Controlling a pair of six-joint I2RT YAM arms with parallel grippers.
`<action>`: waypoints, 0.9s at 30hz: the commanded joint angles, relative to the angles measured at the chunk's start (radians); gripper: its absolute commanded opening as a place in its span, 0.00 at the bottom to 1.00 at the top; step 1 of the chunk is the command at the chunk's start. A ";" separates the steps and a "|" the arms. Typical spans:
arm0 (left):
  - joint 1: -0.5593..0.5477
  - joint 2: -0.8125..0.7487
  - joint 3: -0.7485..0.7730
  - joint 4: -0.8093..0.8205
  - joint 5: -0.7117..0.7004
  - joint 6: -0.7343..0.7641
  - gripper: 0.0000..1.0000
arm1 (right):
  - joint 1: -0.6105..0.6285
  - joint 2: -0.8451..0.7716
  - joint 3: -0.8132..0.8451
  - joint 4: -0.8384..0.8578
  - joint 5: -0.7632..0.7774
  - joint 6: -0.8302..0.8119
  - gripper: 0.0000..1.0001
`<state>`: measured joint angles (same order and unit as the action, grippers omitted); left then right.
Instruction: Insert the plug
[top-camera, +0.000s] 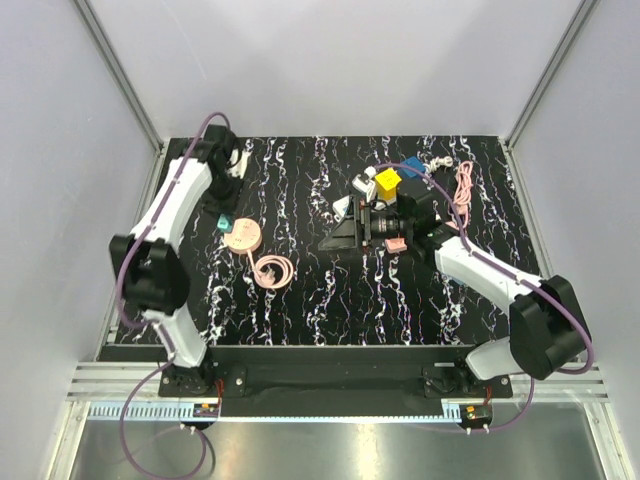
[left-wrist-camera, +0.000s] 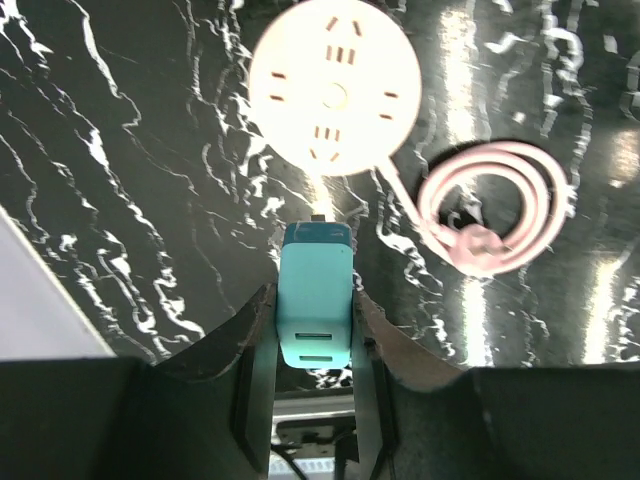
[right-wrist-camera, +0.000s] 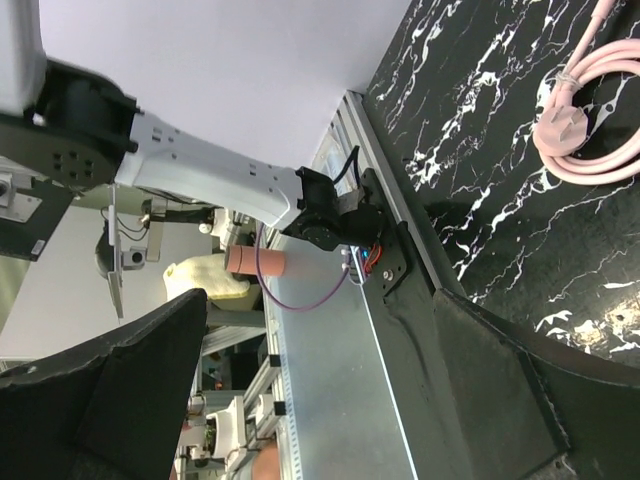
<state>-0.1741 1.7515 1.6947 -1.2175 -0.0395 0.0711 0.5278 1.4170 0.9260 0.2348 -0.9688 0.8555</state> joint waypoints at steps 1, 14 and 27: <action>0.004 0.094 0.109 -0.068 -0.059 0.052 0.00 | -0.002 0.007 -0.003 -0.015 -0.036 -0.058 1.00; 0.019 0.295 0.191 -0.031 0.006 0.223 0.00 | -0.002 0.060 0.033 -0.127 -0.045 -0.157 1.00; 0.064 0.272 0.144 0.053 0.065 0.386 0.00 | -0.003 0.122 0.050 -0.130 -0.028 -0.164 1.00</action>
<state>-0.1398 2.0571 1.8221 -1.1969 -0.0254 0.4007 0.5278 1.5387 0.9279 0.0990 -0.9886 0.7113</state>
